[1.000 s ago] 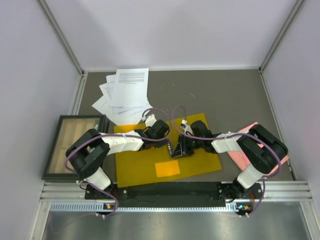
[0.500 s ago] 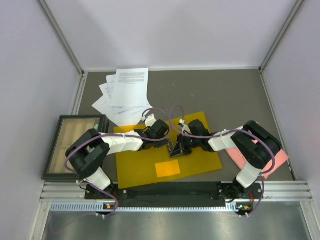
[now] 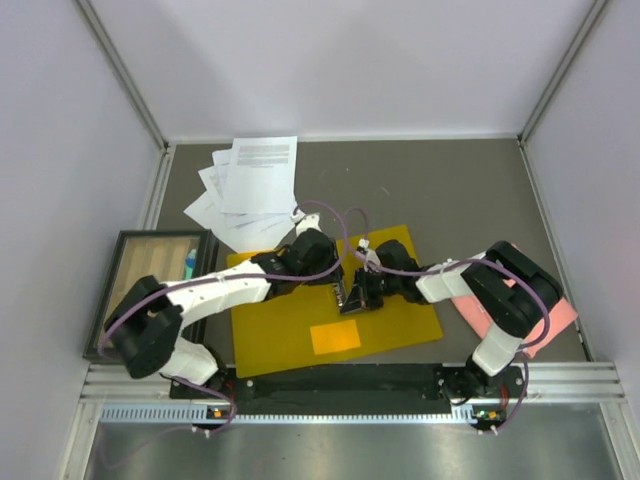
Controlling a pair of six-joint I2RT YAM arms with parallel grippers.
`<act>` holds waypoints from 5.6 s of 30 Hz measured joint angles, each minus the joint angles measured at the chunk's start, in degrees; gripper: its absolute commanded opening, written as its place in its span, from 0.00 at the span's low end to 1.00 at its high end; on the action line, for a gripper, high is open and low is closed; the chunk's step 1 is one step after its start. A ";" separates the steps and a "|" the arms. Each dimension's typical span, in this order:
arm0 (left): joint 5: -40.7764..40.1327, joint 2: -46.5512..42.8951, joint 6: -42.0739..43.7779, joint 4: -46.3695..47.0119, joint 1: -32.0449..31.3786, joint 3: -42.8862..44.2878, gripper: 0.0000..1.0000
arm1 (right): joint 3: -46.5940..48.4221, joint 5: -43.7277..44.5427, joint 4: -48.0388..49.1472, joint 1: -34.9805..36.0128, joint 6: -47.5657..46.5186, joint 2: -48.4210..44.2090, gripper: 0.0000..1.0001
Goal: Put the files into the folder
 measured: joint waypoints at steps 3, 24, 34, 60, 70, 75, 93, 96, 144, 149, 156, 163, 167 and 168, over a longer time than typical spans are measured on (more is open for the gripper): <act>-0.50 -5.88 1.38 -0.04 -0.02 -0.85 0.29 | 0.02 -0.02 0.28 0.00 0.07 0.31 0.00; 7.65 0.81 0.37 18.40 0.15 -15.21 0.17 | 8.33 8.81 -17.42 1.77 0.33 -0.09 0.00; 7.85 1.07 -0.22 24.11 0.37 -17.66 0.16 | 14.60 12.55 -27.02 4.07 1.18 1.42 0.00; 8.13 1.29 -0.68 27.80 0.55 -19.56 0.10 | 19.85 18.51 -36.72 6.36 0.50 1.70 0.00; 8.31 1.57 -0.94 28.26 0.55 -19.56 0.09 | 19.50 18.69 -36.11 6.32 0.02 1.97 0.00; 8.33 1.60 -1.29 28.26 0.55 -19.56 0.09 | 19.85 20.15 -37.40 6.54 -0.57 1.14 0.00; 8.74 2.21 -2.97 29.07 0.55 -19.63 0.07 | 20.55 22.43 -39.89 6.21 -3.39 -1.95 0.00; 8.72 2.21 -3.30 29.09 0.55 -19.67 0.07 | 20.68 22.67 -40.19 6.21 -3.45 -2.82 0.00; 0.31 -33.79 3.56 -10.95 0.85 -6.97 0.71 | 21.38 5.40 -30.32 -0.92 -13.44 -2.69 0.91; -0.04 -38.62 1.38 -11.91 0.85 -9.18 0.72 | 29.53 4.68 -29.70 -0.92 -14.95 5.35 0.91; 0.79 -40.35 -0.76 -11.91 0.85 -11.10 0.73 | 41.13 4.81 -29.90 -0.92 -18.01 13.62 0.92; 2.95 -37.94 -1.20 -11.19 0.87 -12.44 0.75 | 47.01 3.61 -29.88 -0.94 -18.88 18.12 0.94; 4.33 -35.39 -1.14 -10.21 0.87 -12.48 0.75 | 50.71 2.82 -30.62 -0.96 -18.86 19.82 0.96; 4.90 -34.71 -1.14 -10.03 0.87 -12.46 0.75 | 51.80 2.43 -30.21 -1.01 -18.75 20.41 0.96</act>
